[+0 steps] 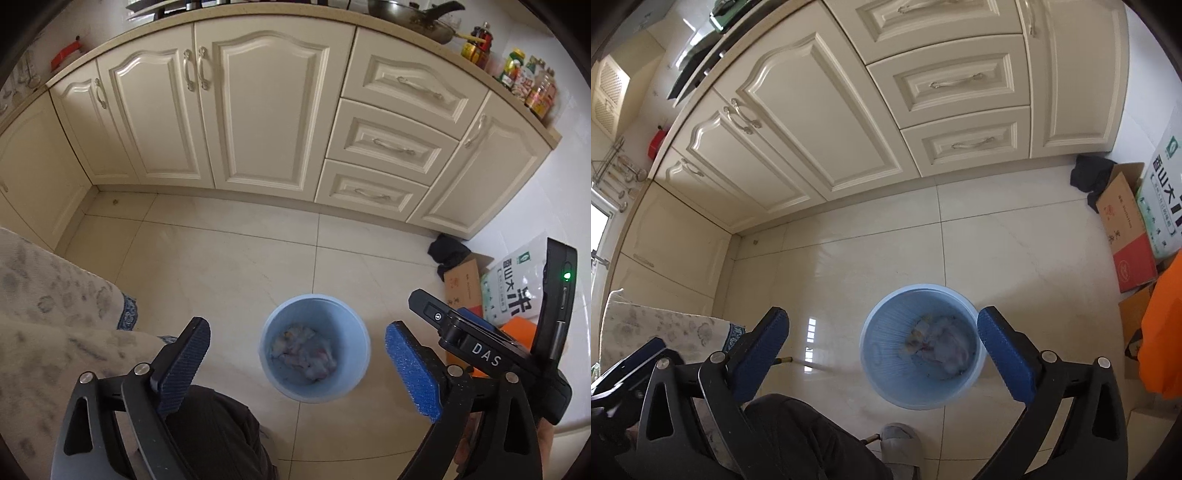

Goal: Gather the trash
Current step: 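Move both tools back to the table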

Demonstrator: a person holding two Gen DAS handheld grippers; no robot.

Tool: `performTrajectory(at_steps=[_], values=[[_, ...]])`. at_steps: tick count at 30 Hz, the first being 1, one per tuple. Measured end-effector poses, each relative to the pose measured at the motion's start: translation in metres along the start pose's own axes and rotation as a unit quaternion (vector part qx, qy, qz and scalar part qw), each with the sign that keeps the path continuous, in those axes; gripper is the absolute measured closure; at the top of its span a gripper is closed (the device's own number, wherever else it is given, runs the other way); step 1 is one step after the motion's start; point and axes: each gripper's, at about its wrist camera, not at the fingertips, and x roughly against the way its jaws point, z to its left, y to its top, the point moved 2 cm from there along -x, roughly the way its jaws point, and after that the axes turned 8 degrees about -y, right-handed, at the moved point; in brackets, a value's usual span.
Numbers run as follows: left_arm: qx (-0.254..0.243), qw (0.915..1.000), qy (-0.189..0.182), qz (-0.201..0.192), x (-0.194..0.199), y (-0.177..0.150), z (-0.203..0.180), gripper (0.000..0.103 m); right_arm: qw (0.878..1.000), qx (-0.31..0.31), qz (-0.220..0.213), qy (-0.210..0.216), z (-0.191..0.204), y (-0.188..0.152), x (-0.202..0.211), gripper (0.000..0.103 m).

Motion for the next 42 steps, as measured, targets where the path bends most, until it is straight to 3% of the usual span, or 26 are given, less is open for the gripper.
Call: performTrajectory(at_steps=[8, 18, 23, 31, 35, 42], values=[[0.003, 0.9990, 0.002, -0.045, 0.097, -0.042, 0.003, 0.006, 1.000, 0.019, -0.015, 0.017, 0.033, -0.003, 0.033, 0.000], [0.031, 0.9875, 0.014, -0.154, 0.252, -0.107, 0.050, 0.002, 0.987, 0.106, -0.081, 0.089, 0.142, -0.015, 0.123, 0.000], [0.056, 0.9739, 0.048, -0.215, 0.332, -0.157, 0.080, 0.002, 0.974, 0.155, -0.108, 0.123, 0.198, -0.033, 0.165, 0.000], [0.097, 0.9437, 0.103, -0.299, 0.440, -0.258, 0.114, 0.001, 0.946, 0.235, -0.136, 0.178, 0.286, -0.081, 0.225, 0.000], [0.112, 0.9291, 0.135, -0.325, 0.473, -0.309, 0.121, 0.001, 0.928, 0.275, -0.144, 0.204, 0.321, -0.113, 0.249, 0.000], [0.145, 0.9123, 0.176, -0.340, 0.515, -0.390, 0.133, 0.001, 0.899, 0.338, -0.154, 0.233, 0.378, -0.167, 0.276, 0.000]])
